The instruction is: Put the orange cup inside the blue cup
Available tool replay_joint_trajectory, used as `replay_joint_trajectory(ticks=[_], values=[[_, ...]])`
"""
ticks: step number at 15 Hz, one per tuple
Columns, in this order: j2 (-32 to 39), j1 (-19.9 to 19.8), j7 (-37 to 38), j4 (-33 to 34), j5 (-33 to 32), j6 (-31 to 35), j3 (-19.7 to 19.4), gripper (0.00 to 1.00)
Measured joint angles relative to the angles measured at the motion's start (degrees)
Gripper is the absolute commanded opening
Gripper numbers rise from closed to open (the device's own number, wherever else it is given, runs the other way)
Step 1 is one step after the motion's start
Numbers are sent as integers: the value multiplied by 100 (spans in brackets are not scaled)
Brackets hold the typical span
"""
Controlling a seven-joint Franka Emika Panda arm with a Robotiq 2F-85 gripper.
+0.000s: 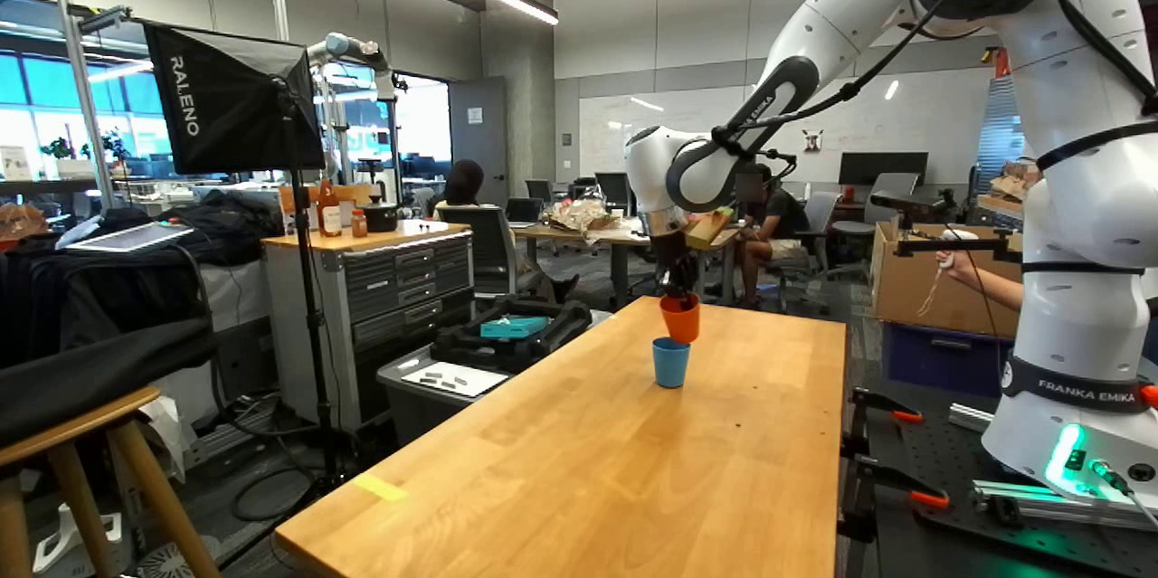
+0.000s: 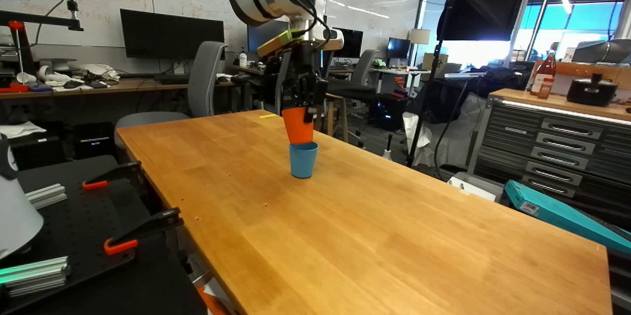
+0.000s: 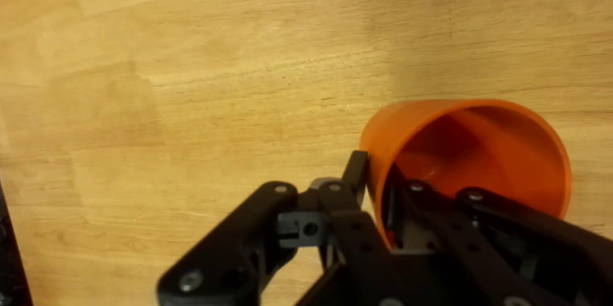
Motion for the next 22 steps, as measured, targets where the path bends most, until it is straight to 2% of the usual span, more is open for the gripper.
replay_joint_trajectory(ticks=[8, 9, 10, 11, 16, 19, 22], values=[[202, 76, -3, 173, 0, 92, 91, 3], [222, 85, -3, 174, 0, 101, 92, 34], [237, 90, -3, 173, 0, 102, 92, 35], [249, 94, -1, 173, 0, 102, 92, 40], [266, 112, -1, 194, 2, 102, 96, 80], [253, 158, -2, 249, 3, 95, 143, 99], [120, 287, -14, 267, 26, -47, 295, 100]])
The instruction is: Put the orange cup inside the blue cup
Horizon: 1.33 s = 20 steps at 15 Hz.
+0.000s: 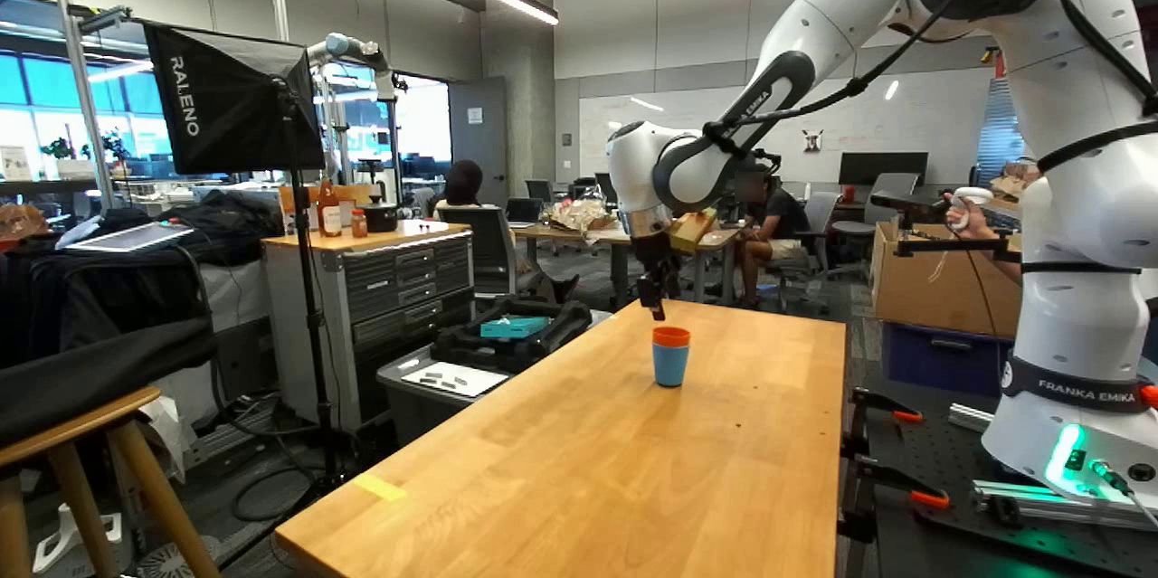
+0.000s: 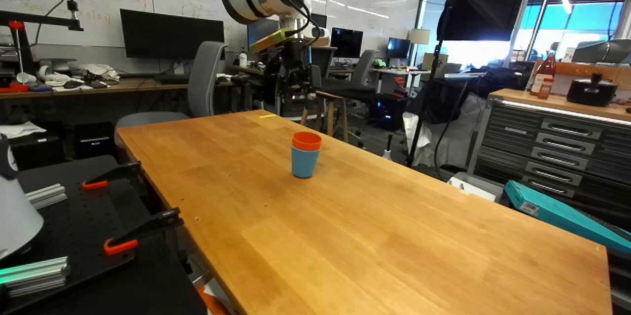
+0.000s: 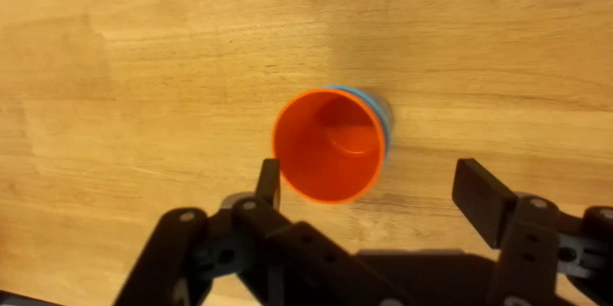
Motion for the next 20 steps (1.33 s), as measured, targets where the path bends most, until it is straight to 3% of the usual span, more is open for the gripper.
replay_joint_trajectory(ticks=[10, 13, 20], values=[[-1049, 541, -900, -235, 858, -2020, 985, 100], [-1389, 550, -1229, -395, 1195, -1944, 1090, 100], [-2143, 422, -1223, -943, 1176, -478, 1029, 100]])
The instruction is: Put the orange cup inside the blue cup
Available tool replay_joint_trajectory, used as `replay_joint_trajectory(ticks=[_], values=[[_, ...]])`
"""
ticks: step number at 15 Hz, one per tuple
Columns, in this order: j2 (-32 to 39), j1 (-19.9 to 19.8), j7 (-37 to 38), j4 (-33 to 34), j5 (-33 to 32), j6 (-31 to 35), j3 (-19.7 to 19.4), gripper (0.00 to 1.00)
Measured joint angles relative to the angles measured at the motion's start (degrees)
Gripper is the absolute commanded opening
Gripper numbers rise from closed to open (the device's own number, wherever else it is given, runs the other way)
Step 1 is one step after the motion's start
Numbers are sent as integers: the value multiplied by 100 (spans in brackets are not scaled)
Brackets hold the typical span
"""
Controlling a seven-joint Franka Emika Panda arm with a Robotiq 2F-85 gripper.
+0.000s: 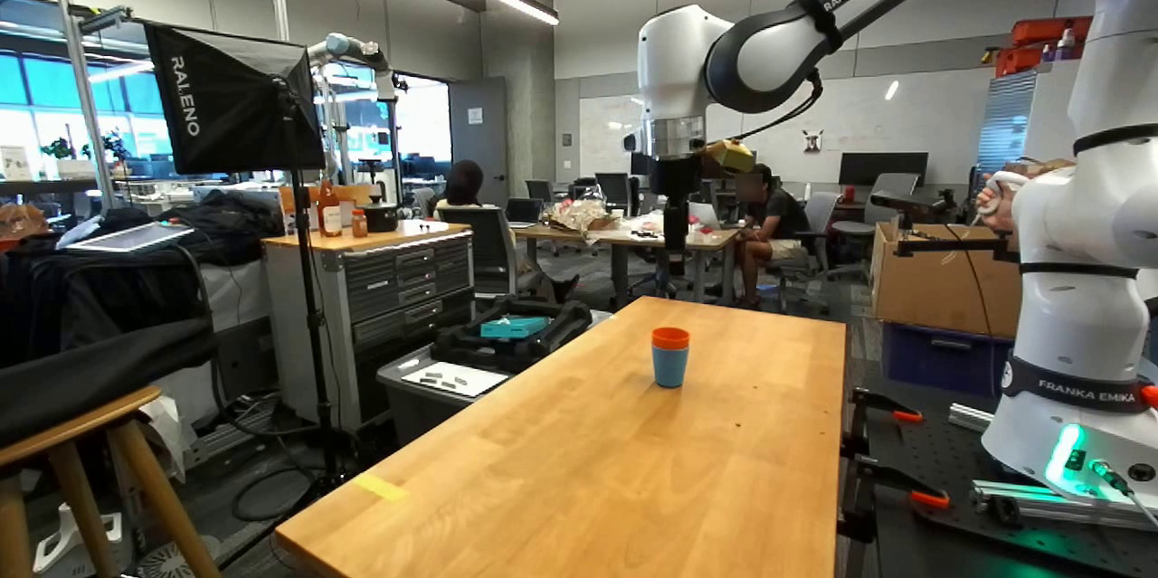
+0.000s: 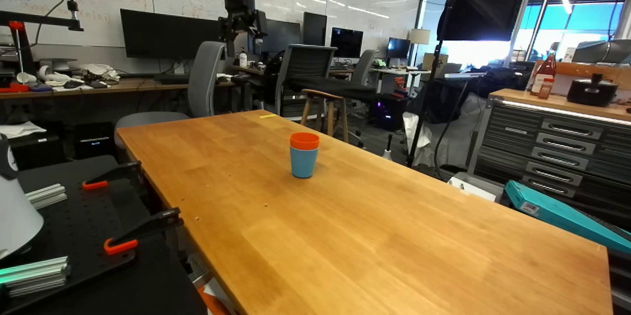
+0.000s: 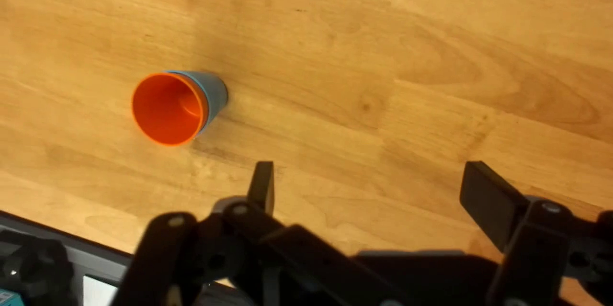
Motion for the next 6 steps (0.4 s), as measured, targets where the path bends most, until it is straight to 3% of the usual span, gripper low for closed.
replay_joint_trajectory(ticks=[6], values=[[-82, -68, 27, -54, 0, 41, -10, 100]])
